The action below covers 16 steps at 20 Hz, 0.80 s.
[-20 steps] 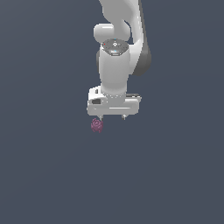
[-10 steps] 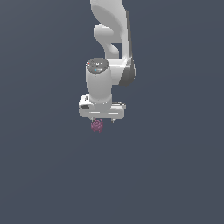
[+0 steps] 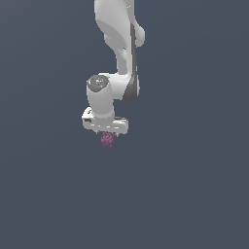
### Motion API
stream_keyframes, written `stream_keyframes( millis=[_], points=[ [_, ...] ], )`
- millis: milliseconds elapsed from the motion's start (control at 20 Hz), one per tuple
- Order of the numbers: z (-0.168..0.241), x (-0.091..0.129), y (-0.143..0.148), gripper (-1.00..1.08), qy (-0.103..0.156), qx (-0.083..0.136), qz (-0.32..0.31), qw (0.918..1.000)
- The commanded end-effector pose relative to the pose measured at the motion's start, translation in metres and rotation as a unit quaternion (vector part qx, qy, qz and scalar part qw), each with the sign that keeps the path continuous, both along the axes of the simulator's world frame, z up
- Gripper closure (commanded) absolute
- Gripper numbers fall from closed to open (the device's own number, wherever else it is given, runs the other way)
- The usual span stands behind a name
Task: Pick up the object and move it to a goal position.
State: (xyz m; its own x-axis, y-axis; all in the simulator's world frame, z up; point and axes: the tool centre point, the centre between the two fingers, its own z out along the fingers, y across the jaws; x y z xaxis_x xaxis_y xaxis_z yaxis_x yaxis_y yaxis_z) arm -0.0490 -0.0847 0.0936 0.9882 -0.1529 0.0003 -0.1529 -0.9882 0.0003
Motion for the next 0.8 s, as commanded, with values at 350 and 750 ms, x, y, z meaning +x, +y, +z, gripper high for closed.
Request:
stream_keyframes(
  millis=[350, 750],
  points=[
    [-0.014, -0.002, -0.001, -0.92, 0.000, 0.000, -0.002, 1.0000],
    [-0.048, -0.003, -0.002, -0.92, 0.000, 0.000, -0.003, 1.0000]
  ],
)
